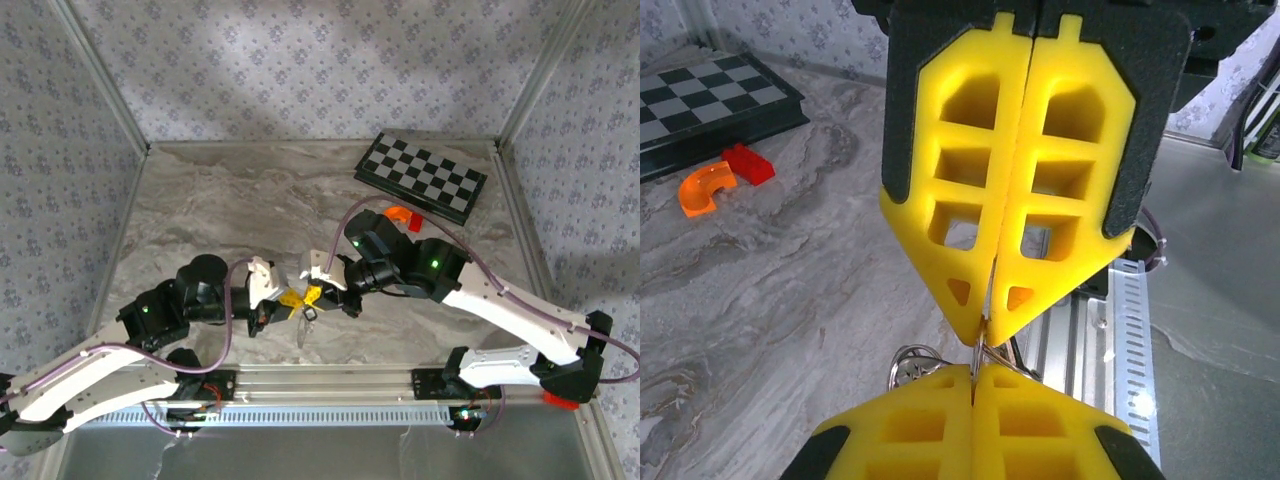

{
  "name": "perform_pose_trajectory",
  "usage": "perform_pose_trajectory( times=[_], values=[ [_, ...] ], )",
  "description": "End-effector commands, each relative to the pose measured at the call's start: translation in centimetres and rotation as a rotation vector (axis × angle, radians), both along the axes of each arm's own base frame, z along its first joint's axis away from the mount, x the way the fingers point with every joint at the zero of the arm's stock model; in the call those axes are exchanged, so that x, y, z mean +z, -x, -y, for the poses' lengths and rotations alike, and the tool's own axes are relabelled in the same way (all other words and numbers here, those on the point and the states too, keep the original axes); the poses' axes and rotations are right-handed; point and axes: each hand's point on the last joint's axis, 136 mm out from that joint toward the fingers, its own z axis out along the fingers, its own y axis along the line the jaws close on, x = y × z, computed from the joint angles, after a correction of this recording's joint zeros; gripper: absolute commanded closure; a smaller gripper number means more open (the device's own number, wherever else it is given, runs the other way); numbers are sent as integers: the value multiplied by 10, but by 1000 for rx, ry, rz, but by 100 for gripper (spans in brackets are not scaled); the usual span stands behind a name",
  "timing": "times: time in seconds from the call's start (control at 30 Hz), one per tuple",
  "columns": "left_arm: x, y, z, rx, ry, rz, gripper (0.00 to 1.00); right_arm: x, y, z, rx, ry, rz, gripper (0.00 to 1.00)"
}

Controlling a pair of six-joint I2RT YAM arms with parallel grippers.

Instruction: Put the keys on the keyring

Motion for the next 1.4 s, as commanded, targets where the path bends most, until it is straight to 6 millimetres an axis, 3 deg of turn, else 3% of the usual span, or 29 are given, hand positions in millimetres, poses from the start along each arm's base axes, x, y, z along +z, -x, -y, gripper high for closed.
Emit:
perform_pose_trajectory(
  times=[0.0,0.17,0.33,0.63,0.93,1.17,1.3,1.37],
  values=[
    [23,6,3,-33,97,31,100,11,10,-3,46,-52,0,100],
    [35,11,2,-43,181,40,100,12,9,-4,39,-86,8,99],
    [50,15,-6,-40,265,75,100,20,11,-3,35,-150,-4,90],
    [52,20,-8,-58,288,80,100,17,12,-8,32,-223,-54,76],
    [55,20,-5,-70,318,96,100,25,11,-7,22,-280,-45,77],
    [52,20,-5,-70,309,90,100,24,9,-6,16,-288,-47,86],
    [47,19,-5,-65,288,83,100,22,7,-8,16,-285,-55,86],
    [45,18,-4,-65,282,79,100,23,8,-8,17,-286,-56,80]
  ],
)
